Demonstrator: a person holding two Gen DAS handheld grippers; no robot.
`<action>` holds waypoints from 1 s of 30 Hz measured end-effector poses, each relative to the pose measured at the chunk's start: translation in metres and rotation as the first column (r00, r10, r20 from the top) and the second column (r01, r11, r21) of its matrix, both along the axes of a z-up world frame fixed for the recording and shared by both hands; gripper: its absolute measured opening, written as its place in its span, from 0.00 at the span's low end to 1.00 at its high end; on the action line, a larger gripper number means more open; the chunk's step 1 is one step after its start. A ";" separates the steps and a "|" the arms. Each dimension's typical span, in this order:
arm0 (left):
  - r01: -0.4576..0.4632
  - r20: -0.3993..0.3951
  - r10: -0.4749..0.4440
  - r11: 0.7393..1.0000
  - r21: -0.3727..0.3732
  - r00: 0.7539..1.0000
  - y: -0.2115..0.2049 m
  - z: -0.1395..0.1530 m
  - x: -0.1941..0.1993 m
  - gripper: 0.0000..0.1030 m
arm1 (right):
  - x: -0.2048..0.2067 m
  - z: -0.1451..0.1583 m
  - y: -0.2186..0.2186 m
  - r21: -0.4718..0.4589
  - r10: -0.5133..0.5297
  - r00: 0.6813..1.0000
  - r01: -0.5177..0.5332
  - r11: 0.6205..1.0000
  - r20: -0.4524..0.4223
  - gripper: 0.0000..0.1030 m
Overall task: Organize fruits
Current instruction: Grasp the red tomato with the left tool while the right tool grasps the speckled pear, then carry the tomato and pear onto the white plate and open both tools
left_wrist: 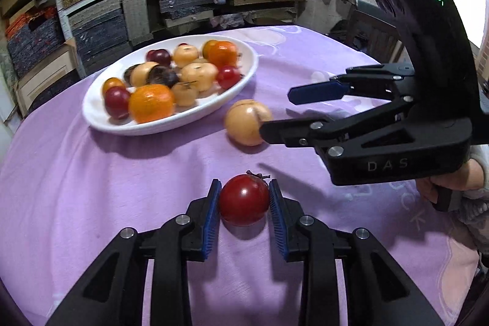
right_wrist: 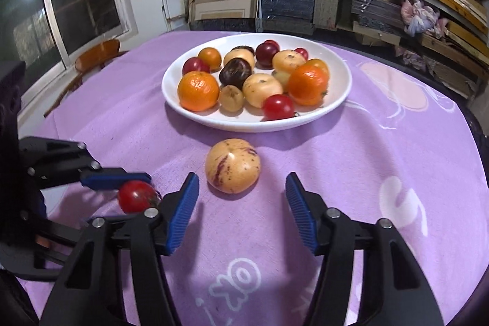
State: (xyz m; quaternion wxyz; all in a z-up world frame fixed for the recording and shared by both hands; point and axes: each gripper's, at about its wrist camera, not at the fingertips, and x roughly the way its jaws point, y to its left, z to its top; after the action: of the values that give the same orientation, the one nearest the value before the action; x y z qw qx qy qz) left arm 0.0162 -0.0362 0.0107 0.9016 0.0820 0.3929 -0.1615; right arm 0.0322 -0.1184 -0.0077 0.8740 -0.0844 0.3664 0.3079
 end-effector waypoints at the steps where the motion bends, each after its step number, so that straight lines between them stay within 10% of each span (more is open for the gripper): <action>1: -0.014 -0.002 0.014 1.000 -0.009 1.000 0.006 0.001 0.000 0.31 | 0.001 -0.001 0.004 -0.005 0.006 1.000 -0.006 1.000 0.000 0.54; 30: -0.112 0.062 0.111 0.994 0.005 0.992 0.027 0.030 0.017 0.31 | 0.015 0.013 0.010 0.025 0.005 1.000 -0.005 1.000 -0.012 0.42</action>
State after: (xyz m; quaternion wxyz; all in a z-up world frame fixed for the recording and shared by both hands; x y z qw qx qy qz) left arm 0.0335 -0.0089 0.0409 0.9206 0.0687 0.3694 -0.1068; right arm 0.0477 -0.1080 0.0057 0.8720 -0.0724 0.3673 0.3152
